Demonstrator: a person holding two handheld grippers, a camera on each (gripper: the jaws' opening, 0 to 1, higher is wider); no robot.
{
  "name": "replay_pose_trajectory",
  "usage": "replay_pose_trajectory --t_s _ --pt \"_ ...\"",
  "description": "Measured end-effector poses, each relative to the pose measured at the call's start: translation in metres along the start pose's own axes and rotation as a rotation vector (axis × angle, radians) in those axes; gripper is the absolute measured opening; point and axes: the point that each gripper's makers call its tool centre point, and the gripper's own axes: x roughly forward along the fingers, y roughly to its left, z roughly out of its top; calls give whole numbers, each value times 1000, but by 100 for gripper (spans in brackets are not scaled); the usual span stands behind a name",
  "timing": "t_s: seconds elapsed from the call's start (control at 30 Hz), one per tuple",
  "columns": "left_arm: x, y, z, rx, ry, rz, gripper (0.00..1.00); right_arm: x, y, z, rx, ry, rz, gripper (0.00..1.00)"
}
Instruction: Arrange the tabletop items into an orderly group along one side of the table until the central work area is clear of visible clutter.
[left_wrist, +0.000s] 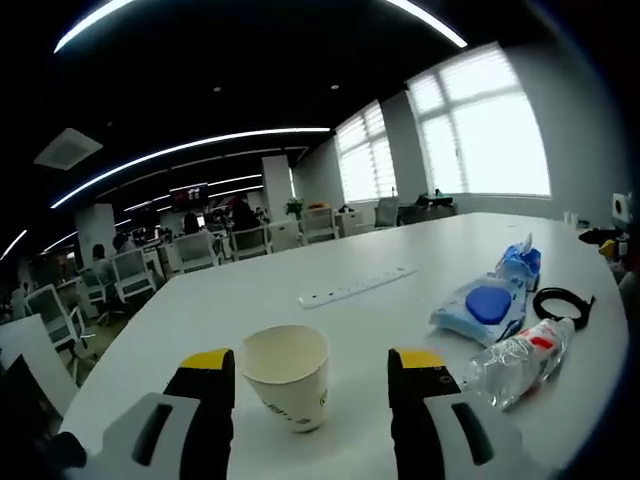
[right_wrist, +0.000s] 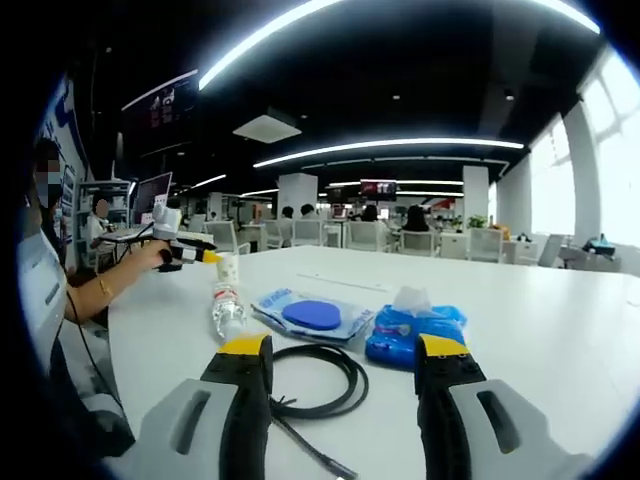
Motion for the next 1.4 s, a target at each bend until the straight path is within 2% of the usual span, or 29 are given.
replay_pose_trajectory --t_s 0.13,0.17,0.43,0.7,0.87,0.97,1.17,1.4 --pt "2 0 -1 -31 -7 -12 62 -3 -1 -1 -2 2 -9 55" --pt "3 -1 -1 -36 -8 -15 62 -9 -4 -1 0 -1 -22 55" --pt "13 5 -8 -36 17 -8 63 -20 -5 -4 5 6 -35 55" --pt "23 10 -6 -73 -33 -12 65 -32 -3 -9 25 8 -15 55" --pt "29 6 -10 -61 -19 -26 66 -37 -6 -11 32 7 -19 55" --pt "33 4 -11 -80 -26 -50 66 -38 -4 -11 46 -1 -3 55" --pt "41 5 -16 -104 -13 -53 66 -41 -2 -15 36 11 -4 56" --pt "45 1 -22 -81 8 -65 63 -49 2 -25 54 16 21 60"
